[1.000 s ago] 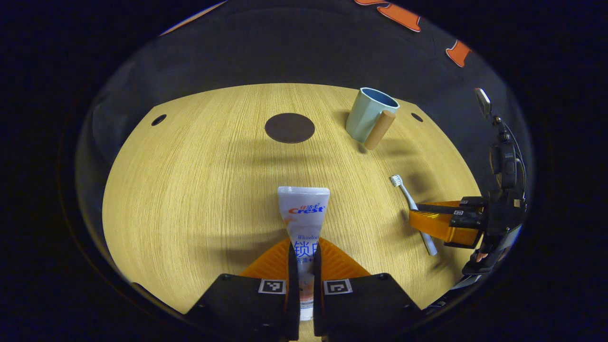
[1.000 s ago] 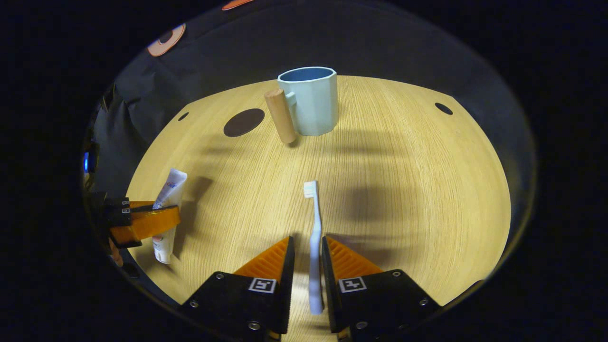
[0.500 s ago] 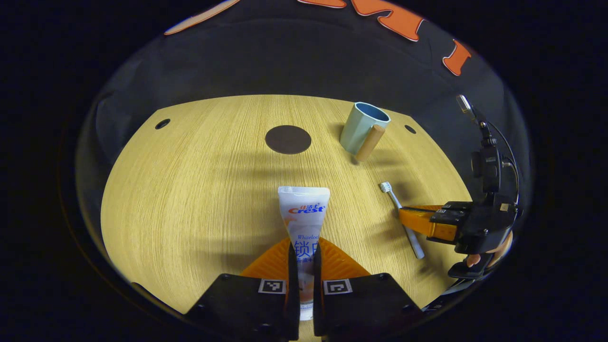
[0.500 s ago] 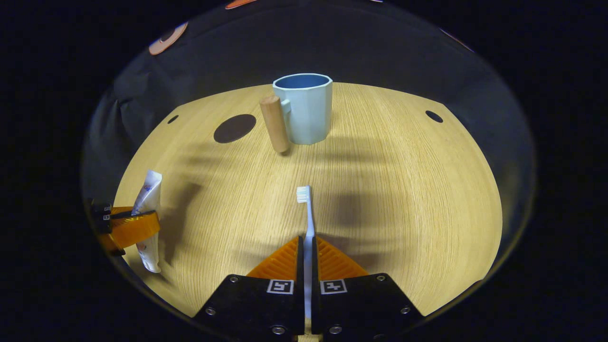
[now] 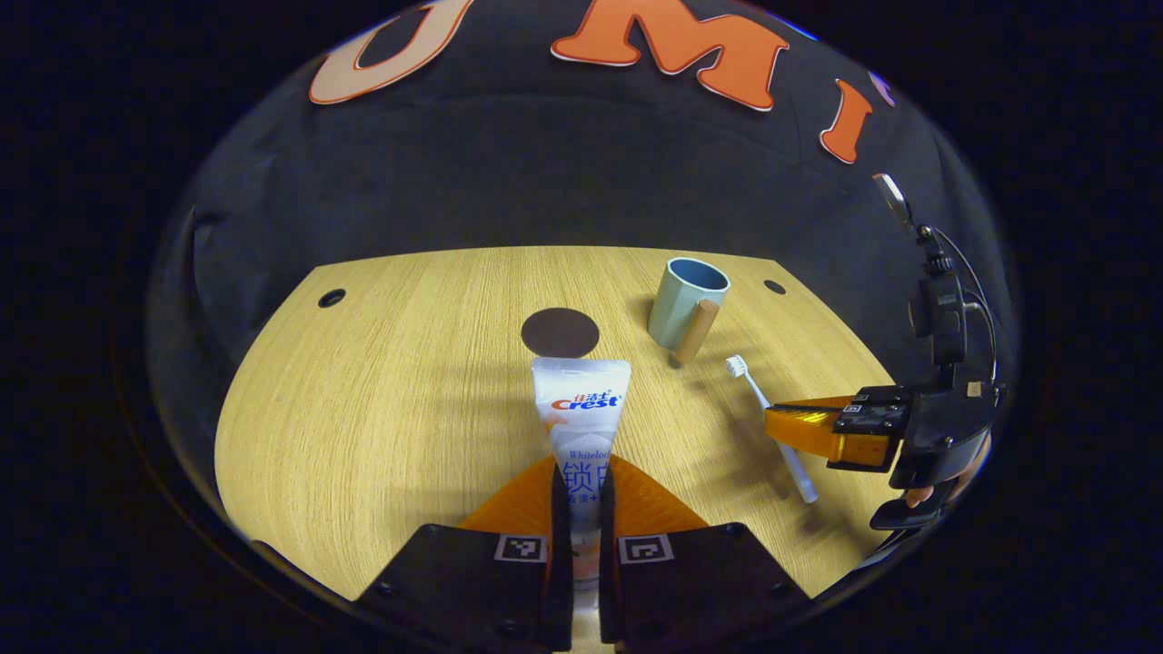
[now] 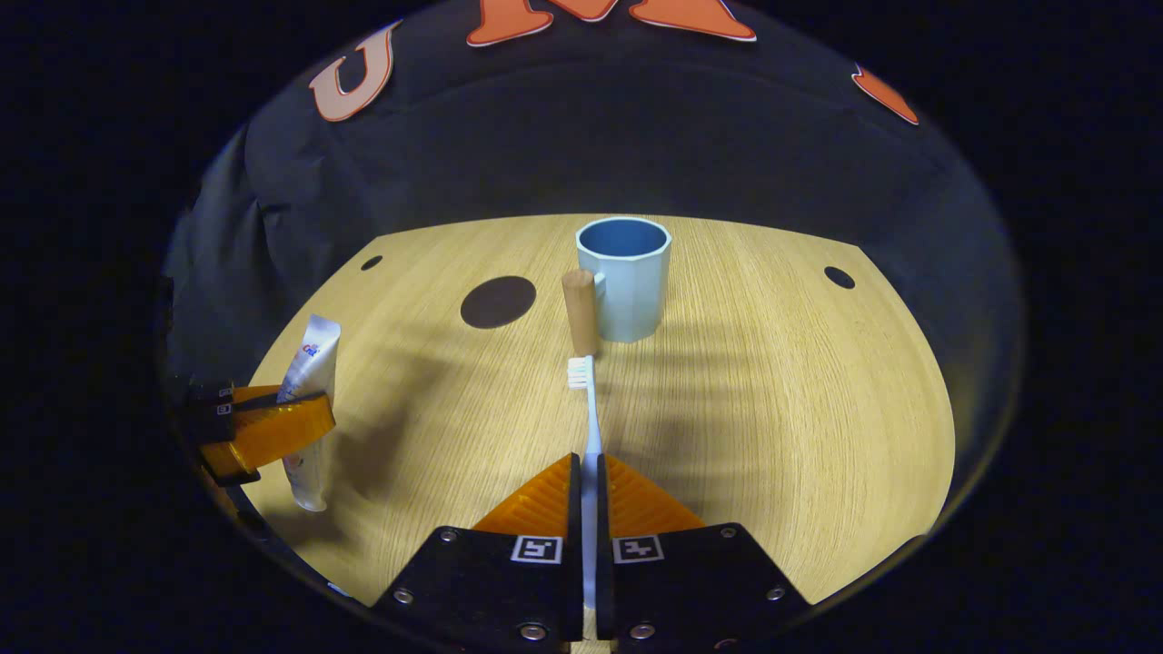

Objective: Put the toothbrush and toothpaste on the desktop into the cup, then pick up the cup and place it on the coaster on the desktop.

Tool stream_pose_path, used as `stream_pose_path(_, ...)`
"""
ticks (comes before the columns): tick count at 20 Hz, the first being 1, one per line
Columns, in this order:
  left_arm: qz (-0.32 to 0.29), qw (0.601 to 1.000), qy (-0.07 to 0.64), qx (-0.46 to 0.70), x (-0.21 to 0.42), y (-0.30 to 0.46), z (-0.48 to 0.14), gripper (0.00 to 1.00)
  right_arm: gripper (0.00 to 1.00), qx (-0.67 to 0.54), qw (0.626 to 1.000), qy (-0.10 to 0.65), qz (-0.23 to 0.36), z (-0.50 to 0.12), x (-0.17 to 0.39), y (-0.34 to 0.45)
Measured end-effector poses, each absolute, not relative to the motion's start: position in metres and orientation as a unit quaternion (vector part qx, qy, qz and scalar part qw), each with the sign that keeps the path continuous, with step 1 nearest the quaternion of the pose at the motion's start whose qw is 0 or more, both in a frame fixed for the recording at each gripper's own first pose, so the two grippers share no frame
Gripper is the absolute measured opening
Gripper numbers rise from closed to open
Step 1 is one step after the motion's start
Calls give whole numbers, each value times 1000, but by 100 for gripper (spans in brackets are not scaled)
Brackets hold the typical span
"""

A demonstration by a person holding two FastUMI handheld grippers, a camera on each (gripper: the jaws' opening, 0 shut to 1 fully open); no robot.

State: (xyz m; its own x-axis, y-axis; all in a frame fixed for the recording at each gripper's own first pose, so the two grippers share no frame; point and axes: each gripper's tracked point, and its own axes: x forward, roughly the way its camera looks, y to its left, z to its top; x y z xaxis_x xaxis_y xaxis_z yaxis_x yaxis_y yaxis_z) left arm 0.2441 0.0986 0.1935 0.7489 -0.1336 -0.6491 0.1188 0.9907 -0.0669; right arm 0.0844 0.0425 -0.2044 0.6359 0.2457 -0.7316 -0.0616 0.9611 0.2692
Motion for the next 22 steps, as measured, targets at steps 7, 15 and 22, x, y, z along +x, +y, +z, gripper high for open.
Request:
stream_pose_path(7, -61, 953, 297, 0, 253, 105, 215, 15, 6, 101, 938, 316, 99, -161, 114, 36)
stream_pose_path(15, -54, 964, 259, 0, 270, 112, 223, 14, 6, 89, 976, 181, 80, -118, 162, 14)
stream_pose_path(22, -56, 971, 234, 5, 290, 114, 226, 14, 6, 92, 990, 90, 57, -90, 214, -6)
